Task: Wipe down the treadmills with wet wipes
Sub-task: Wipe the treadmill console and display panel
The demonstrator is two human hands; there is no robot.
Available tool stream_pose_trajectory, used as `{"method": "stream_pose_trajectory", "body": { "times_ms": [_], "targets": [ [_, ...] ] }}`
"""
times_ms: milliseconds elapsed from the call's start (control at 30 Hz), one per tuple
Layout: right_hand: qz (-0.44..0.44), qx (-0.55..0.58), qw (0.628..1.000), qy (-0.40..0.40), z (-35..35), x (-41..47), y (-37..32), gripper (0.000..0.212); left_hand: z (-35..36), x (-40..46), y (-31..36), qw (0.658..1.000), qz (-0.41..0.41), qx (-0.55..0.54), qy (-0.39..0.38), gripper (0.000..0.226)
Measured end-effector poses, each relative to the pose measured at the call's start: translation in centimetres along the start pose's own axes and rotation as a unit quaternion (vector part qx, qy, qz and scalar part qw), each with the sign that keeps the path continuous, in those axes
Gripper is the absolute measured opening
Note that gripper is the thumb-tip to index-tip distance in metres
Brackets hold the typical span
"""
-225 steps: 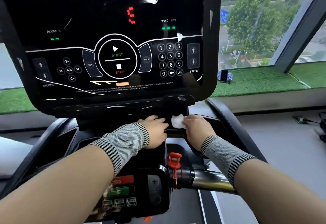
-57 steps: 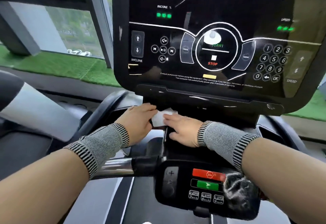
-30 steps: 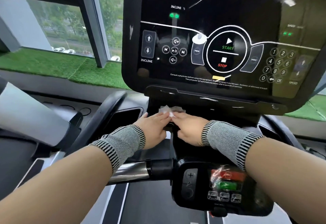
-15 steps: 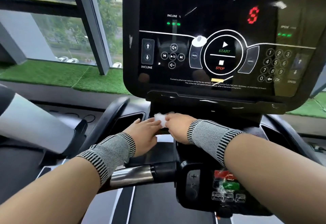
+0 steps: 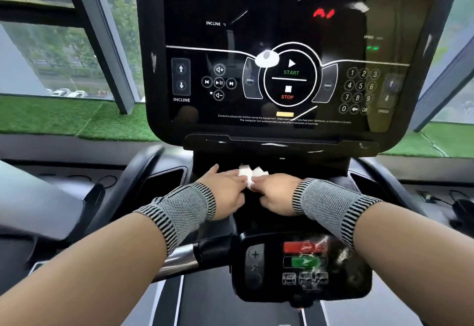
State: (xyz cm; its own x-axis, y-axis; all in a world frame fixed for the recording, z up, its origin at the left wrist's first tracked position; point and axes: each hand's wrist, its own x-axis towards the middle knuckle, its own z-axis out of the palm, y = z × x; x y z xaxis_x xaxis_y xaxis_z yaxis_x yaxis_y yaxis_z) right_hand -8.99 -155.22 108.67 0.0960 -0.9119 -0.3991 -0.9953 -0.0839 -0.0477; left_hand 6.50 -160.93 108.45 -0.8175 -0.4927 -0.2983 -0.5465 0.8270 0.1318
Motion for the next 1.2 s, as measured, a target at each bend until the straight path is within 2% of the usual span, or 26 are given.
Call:
{"method": "stream_pose_trajectory", "body": {
  "times_ms": [233, 433, 633, 733, 833, 967, 1033, 1100, 1133, 1200],
  "targets": [
    [0.033, 0.003, 0.999, 0.01, 0.2, 0.1, 1.4, 0.06, -0.1, 1.8, 1.5, 0.999, -0.025, 0.027, 0.025, 0.055],
    [0.086, -0.046, 0.995, -0.002, 0.8, -2.1, 4.9, 0.039, -0.9, 2.4, 3.8, 1.0, -0.014, 0.008, -0.024, 0.055],
    [0.08, -0.083, 0.993, 0.034, 0.9, -3.5, 6.5, 0.02, -2.7, 3.5, 7.2, 1.0, 0.022, -0.007, -0.02, 0.052],
    [0.066, -0.002, 0.993, 0.102, 0.9, -5.4, 6.8, 0.017, -3.4, 3.8, 8.4, 0.999, 0.033, -0.006, -0.007, 0.048],
    [0.08, 0.149, 0.966, 0.195, 0.5, -8.3, 8.1, 0.011, -4.3, 4.4, 9.5, 0.998, 0.035, -0.005, 0.052, 0.04],
    [0.081, 0.219, 0.933, 0.273, 0.4, -10.9, 10.7, 0.031, -6.3, 5.3, 12.0, 0.982, 0.065, -0.019, 0.176, 0.039],
    [0.092, 0.265, 0.897, 0.34, 0.0, -12.0, 12.1, 0.025, -7.0, 6.0, 13.2, 0.964, 0.075, -0.061, 0.248, 0.036],
    [0.115, 0.373, 0.836, 0.387, -0.6, -13.0, 13.3, 0.016, -7.5, 6.8, 14.2, 0.939, 0.082, -0.114, 0.314, 0.034],
    [0.122, 0.451, 0.792, 0.392, -1.0, -13.6, 13.7, 0.017, -7.7, 7.2, 14.7, 0.928, 0.076, -0.145, 0.334, 0.034],
    [0.12, 0.632, 0.672, 0.368, -1.7, -14.6, 14.3, 0.025, -8.2, 8.1, 15.9, 0.912, 0.057, -0.213, 0.345, 0.04]
  ]
}}
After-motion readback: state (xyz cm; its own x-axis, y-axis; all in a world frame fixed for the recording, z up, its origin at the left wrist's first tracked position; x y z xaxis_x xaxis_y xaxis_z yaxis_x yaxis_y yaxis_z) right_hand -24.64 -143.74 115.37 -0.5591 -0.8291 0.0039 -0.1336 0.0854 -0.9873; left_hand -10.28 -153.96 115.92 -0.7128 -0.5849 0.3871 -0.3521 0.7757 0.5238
